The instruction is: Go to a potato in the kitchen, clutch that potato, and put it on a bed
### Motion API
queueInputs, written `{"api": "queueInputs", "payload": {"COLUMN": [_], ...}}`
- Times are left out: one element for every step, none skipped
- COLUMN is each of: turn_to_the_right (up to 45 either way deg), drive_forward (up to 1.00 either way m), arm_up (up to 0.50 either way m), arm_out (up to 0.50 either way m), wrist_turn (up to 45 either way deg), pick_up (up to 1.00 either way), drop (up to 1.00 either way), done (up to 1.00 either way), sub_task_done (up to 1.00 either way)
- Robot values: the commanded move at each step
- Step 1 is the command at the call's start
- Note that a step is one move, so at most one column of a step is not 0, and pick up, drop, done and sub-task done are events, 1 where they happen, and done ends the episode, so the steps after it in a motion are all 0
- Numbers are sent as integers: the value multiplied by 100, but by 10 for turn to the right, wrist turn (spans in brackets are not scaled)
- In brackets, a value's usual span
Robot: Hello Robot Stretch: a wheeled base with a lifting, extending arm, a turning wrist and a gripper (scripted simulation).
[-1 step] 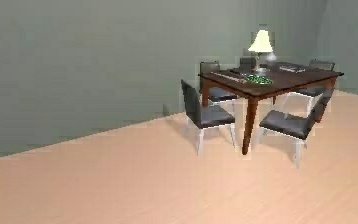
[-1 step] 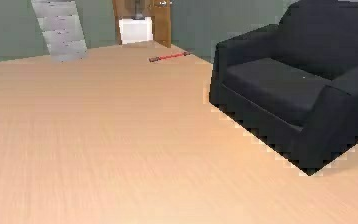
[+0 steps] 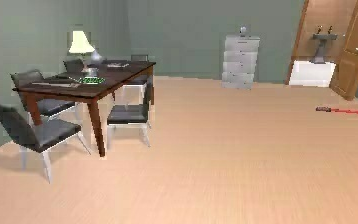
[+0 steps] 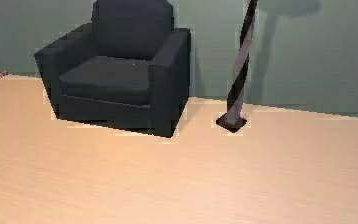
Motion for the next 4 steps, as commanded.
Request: {"api": "queueInputs", "payload": {"turn_to_the_right": [240, 0, 30, 0], "drive_forward": [0, 100, 0, 100], "arm_up": [0, 0, 0, 0], "arm_out": [0, 0, 0, 0], "wrist_turn": [0, 0, 0, 0], "pick_up": [0, 0, 0, 0], "drop": [0, 0, 0, 0], "done": [0, 0, 0, 0], "sub_task_done": [0, 0, 0, 0]}}
